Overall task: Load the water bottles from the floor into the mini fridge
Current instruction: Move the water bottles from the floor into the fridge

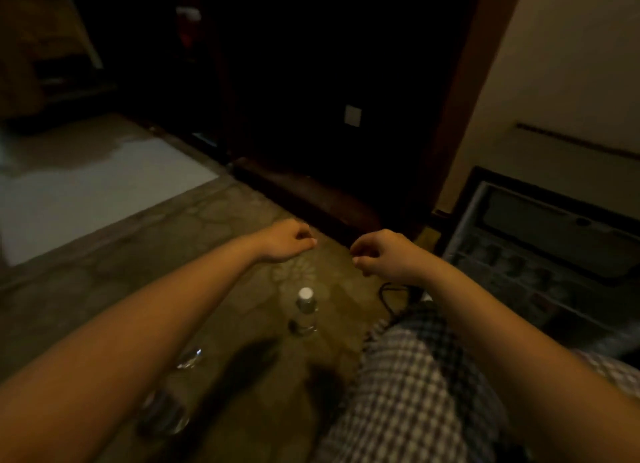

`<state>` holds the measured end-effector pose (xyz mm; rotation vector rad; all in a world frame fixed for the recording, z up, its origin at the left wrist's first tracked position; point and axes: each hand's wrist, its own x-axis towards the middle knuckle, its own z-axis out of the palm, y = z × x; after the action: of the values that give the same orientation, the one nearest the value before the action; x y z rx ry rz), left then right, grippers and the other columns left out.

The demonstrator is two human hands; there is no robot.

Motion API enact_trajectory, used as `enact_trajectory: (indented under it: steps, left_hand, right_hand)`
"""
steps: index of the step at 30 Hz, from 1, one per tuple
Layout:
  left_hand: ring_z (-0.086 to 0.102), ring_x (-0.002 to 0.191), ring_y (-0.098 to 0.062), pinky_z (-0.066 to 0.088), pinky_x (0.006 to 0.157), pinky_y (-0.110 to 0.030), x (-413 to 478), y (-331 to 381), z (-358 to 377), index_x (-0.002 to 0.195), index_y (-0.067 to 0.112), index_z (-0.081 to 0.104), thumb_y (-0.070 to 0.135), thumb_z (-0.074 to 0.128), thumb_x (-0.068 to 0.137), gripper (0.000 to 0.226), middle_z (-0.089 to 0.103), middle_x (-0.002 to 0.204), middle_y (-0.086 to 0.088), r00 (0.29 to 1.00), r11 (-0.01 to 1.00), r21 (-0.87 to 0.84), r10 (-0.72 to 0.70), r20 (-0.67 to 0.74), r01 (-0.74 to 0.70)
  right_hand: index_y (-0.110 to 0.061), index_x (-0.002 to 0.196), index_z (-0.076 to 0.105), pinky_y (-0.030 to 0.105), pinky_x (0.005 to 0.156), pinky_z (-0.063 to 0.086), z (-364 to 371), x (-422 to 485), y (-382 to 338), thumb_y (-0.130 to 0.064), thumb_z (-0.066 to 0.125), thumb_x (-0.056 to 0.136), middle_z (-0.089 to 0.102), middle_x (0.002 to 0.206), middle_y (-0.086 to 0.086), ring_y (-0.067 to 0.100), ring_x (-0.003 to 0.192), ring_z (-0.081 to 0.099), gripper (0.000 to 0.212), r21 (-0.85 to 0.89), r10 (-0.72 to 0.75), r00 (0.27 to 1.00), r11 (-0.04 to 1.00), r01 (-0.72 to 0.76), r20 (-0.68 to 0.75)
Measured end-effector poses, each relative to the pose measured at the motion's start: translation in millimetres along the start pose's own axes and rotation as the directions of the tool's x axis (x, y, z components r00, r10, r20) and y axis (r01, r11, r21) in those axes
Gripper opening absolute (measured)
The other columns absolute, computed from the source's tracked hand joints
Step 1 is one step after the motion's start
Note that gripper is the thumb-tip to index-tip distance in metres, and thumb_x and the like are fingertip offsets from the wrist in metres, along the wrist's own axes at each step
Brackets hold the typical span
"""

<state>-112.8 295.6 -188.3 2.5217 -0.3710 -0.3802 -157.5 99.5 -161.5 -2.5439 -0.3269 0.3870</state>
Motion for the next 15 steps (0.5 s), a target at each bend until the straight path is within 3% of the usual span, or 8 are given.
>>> enact_trajectory:
  steps: [5, 10, 15]
  left_hand:
    - [0.061, 0.095, -0.026, 0.043, 0.079, -0.027, -64.1, -90.0, 1.7, 0.111, 0.003, 0.063, 0.023, 0.048, 0.094, 0.03, 0.066, 0.109, -0.017, 0.987, 0.986, 0.046, -0.162, 0.022, 0.161]
    - [0.054, 0.086, -0.016, 0.04, 0.075, -0.026, -105.1, -157.2, 20.5, 0.109, -0.002, 0.064, 0.02, 0.048, 0.094, 0.031, 0.066, 0.108, -0.02, 0.942, 0.944, -0.001, -0.329, 0.066, 0.33]
    - [0.061, 0.103, -0.027, 0.047, 0.091, -0.037, -148.8, -221.3, 62.6, 0.109, 0.008, 0.062, 0.024, 0.051, 0.091, 0.027, 0.064, 0.108, -0.013, 0.849, 0.857, -0.02, -0.507, 0.146, 0.515]
  right_hand:
    - [-0.012, 0.118, 0.06, 0.026, 0.083, 0.046, 87.0, 22.5, -47.3, -0.021, 0.054, 0.092, 0.065, 0.115, 0.005, 0.017, 0.104, 0.061, 0.028, -0.029, -0.071, 0.977, 0.997, 0.078, 0.2]
    - [-0.008, 0.121, 0.057, 0.03, 0.087, 0.047, 159.9, 35.0, -64.4, -0.02, 0.053, 0.093, 0.063, 0.117, 0.009, 0.021, 0.106, 0.061, 0.031, 0.046, -0.058, 0.929, 0.998, 0.044, 0.366]
    - [-0.008, 0.12, 0.058, 0.034, 0.088, 0.047, 212.3, 45.6, -69.1, -0.02, 0.053, 0.093, 0.064, 0.114, 0.013, 0.023, 0.106, 0.061, 0.03, 0.071, -0.015, 0.885, 0.997, -0.02, 0.465]
